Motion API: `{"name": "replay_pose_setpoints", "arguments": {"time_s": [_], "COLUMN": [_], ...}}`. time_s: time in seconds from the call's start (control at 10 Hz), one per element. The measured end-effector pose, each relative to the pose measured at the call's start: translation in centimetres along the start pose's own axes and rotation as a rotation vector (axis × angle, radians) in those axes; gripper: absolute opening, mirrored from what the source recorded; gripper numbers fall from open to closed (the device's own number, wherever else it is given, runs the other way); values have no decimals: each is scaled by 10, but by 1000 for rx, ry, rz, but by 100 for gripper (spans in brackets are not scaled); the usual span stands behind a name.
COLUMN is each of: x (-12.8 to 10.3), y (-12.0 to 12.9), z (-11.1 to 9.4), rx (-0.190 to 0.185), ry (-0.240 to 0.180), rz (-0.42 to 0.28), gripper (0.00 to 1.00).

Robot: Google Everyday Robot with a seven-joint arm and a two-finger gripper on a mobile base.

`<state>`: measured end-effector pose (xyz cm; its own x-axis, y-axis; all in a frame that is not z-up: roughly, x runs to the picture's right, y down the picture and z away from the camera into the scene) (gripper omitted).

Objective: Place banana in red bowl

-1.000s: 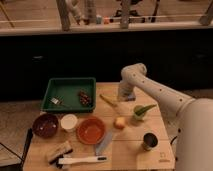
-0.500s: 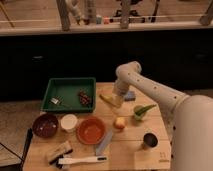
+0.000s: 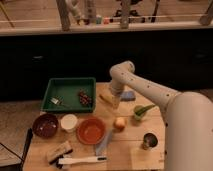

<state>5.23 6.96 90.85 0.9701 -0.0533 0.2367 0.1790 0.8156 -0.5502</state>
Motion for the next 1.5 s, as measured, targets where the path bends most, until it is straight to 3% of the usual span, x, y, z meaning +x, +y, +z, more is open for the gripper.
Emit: {"name": "replay_pose_setpoints", "arguments": {"time_s": [0.6, 0.7, 1.2, 1.4, 1.5], "x": [-3, -3, 10, 11, 11], "y": [-3, -4, -2, -3, -3], "z": [53, 55, 48, 35, 26], "rx": [-33, -35, -27, -10, -2], "ry": [6, 5, 19, 26, 28], "rz": [-3, 0, 19, 13, 9], "gripper": [80, 75, 28, 7, 1]}}
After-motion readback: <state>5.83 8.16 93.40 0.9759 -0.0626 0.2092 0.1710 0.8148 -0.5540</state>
